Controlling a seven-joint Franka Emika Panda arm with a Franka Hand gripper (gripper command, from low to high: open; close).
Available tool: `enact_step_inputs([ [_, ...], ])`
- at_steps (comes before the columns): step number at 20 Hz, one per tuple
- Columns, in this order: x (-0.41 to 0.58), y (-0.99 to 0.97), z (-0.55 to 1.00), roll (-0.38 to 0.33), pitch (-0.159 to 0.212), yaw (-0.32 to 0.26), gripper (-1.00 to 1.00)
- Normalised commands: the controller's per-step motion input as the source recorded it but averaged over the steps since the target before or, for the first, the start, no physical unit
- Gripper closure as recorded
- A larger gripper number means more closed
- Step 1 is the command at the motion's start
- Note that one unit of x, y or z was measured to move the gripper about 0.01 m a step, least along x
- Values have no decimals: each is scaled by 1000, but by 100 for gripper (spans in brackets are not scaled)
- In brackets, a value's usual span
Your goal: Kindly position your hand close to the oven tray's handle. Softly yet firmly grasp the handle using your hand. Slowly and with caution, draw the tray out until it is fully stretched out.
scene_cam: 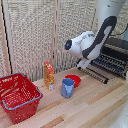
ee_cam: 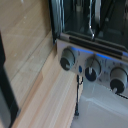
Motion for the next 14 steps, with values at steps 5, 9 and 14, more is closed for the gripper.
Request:
enact_step_inputs([
  [5, 5, -773, 2, -24, -6, 13, -100],
  [9, 0, -734, -2, 0, 0, 50, -100],
  [14, -9, -676, 21, -1, -13, 40, -100],
])
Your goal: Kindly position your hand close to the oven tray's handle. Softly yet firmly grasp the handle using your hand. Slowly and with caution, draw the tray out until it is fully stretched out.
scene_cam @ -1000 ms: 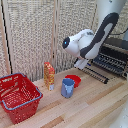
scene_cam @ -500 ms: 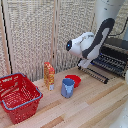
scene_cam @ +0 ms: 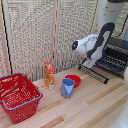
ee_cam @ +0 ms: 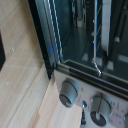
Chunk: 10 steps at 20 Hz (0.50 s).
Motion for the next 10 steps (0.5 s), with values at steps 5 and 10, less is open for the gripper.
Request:
enact_step_inputs([
  [5, 0, -566, 25, 0, -21, 6, -100],
  [10, 0, -610, 2, -21, -32, 0, -100],
])
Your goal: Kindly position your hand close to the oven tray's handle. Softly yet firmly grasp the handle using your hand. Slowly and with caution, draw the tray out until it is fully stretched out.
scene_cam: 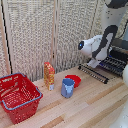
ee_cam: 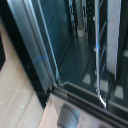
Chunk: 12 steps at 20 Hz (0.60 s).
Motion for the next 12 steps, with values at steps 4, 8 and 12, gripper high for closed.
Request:
enact_step_inputs([
  [4, 0, -575, 0, -21, -24, -3, -100],
  [8, 0, -344, 0, 0, -10, -17, -100],
  [12, -43, -156, 0, 0, -45, 0, -100],
])
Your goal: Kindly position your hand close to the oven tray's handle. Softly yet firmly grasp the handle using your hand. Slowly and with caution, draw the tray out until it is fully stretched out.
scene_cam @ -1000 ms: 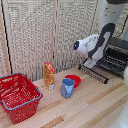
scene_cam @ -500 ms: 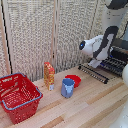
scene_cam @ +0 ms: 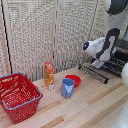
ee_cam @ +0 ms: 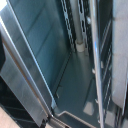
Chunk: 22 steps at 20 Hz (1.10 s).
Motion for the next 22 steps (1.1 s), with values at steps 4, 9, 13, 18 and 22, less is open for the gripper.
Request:
enact_step_inputs([
  [4, -109, -96, 0, -5, -55, 0, 100],
  [9, -102, -59, 0, -37, -59, 0, 100],
  [13, -76, -56, 0, -52, -60, -10, 100],
  [18, -98, -41, 0, -72, -70, -29, 100],
  [22, -126, -29, 0, -76, -66, -21, 100],
])
